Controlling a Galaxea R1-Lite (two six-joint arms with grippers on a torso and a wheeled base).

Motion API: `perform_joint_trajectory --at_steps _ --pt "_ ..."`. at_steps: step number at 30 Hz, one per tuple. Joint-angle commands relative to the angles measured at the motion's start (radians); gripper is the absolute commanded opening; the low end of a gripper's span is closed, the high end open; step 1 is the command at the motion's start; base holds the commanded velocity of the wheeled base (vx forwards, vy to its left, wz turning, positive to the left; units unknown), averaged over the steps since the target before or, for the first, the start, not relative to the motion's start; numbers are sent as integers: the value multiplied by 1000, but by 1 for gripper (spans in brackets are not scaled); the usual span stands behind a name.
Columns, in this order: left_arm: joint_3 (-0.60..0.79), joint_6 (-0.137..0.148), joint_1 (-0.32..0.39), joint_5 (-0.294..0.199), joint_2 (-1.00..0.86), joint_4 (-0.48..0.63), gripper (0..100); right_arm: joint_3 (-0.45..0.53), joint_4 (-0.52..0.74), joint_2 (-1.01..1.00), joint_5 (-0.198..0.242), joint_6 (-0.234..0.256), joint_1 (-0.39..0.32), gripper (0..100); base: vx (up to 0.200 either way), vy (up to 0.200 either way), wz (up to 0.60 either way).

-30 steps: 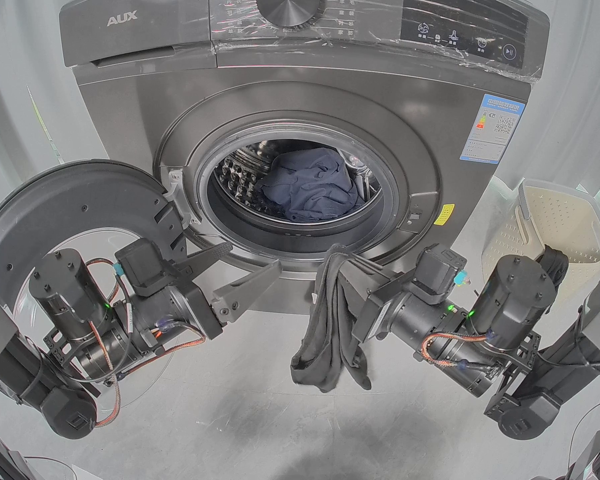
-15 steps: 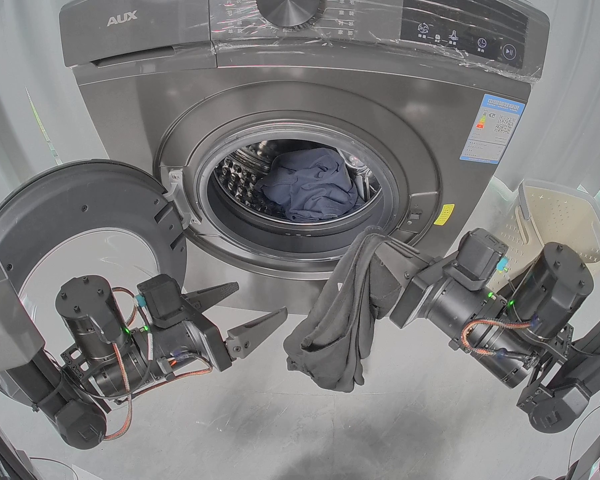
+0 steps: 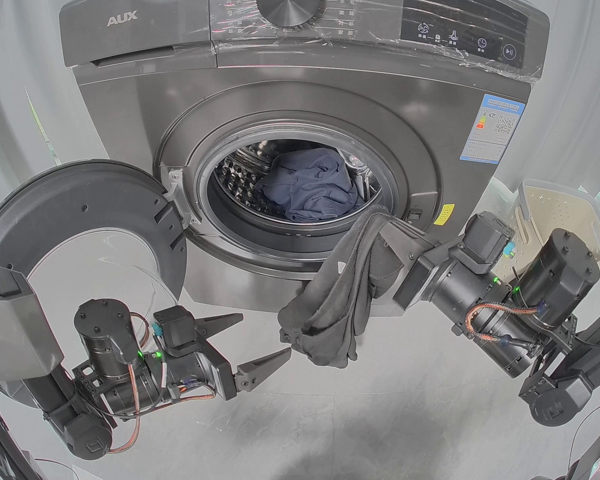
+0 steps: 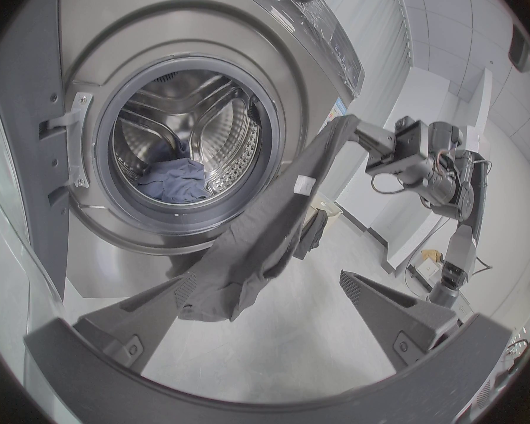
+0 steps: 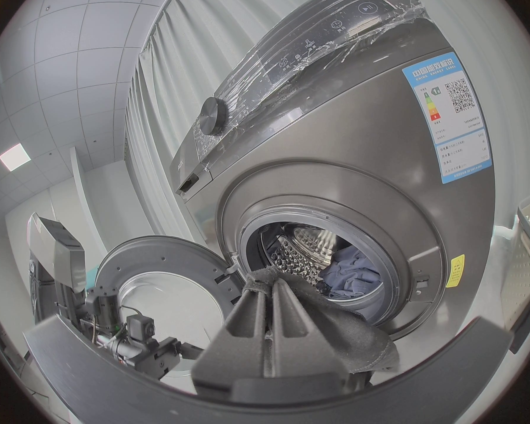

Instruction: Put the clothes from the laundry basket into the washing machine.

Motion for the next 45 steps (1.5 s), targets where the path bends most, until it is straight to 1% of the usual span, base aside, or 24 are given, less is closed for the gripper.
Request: perform_joint_trajectory --at_steps 1,2,3,4,8,14,20,26,35,41,42,45 --pt "0 22 -8 -3 79 -1 100 -14 -1 6 0 0 -3 0 0 0 0" --pt "-5 31 -18 -4 101 -1 100 -17 -1 6 0 0 -3 0 0 0 0" --pt "-8 34 -25 -4 111 -1 100 -19 -1 8 0 0 -3 0 0 0 0" --pt "-36 48 -45 -4 154 -1 100 -25 -1 8 0 0 -3 0 0 0 0" --pt "-108 57 -46 -4 228 -1 100 -22 -1 9 0 0 -3 0 0 0 0" --pt "-220 58 -38 -6 317 -1 100 -22 -2 9 0 1 0 0 0 0 0" --pt "-275 57 -37 -7 361 -2 100 -22 -4 11 0 1 5 0 0 0 0" --pt "-361 58 -40 -6 415 -2 100 -23 -4 11 0 3 8 0 0 0 0" --pt "-455 60 -32 6 475 -2 100 -25 -4 11 0 3 13 0 0 0 0" --pt "-490 55 -34 11 481 -1 100 -23 -4 11 0 3 14 0 0 0 0" --pt "-491 55 -34 11 481 -1 0 -23 -4 11 0 3 14 0 0 0 0" --pt "-505 55 -35 22 486 -1 0 -23 -4 11 0 3 14 0 0 0 0"
